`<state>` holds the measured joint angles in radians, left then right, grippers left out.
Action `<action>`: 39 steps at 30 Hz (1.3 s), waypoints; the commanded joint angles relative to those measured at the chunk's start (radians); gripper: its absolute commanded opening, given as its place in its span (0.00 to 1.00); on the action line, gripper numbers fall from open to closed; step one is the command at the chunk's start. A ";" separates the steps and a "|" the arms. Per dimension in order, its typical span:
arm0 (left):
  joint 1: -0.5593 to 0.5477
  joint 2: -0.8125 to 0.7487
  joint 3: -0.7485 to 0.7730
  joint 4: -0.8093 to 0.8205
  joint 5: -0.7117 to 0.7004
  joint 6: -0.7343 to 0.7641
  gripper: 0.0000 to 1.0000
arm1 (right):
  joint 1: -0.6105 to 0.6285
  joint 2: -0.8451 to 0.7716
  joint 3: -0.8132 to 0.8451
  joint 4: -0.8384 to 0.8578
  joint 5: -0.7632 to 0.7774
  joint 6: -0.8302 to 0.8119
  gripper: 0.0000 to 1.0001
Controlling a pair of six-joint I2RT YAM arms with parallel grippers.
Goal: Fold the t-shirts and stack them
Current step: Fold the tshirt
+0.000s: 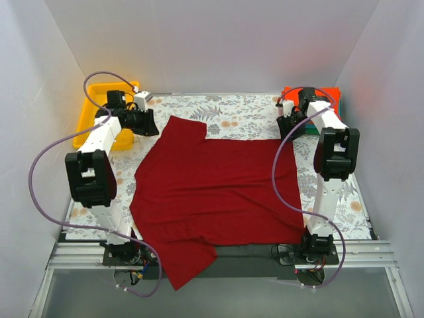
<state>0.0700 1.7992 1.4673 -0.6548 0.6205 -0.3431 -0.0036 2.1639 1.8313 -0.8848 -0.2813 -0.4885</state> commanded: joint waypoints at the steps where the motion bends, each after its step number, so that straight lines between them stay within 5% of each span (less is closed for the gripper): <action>1: -0.027 0.071 0.059 0.130 -0.063 -0.099 0.36 | -0.022 0.053 0.043 0.023 0.040 0.053 0.52; 25: -0.096 0.422 0.268 0.227 -0.174 -0.157 0.42 | -0.042 0.166 0.102 0.050 -0.038 0.028 0.51; 36: -0.139 0.569 0.442 0.236 -0.247 -0.163 0.47 | -0.038 0.186 0.106 0.053 -0.055 0.013 0.06; 39: -0.148 0.615 0.492 0.234 -0.263 -0.171 0.47 | -0.036 0.183 0.099 0.052 -0.058 0.007 0.01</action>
<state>-0.0608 2.3821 1.8996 -0.4232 0.4015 -0.5060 -0.0494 2.3146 1.9171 -0.8337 -0.3168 -0.4709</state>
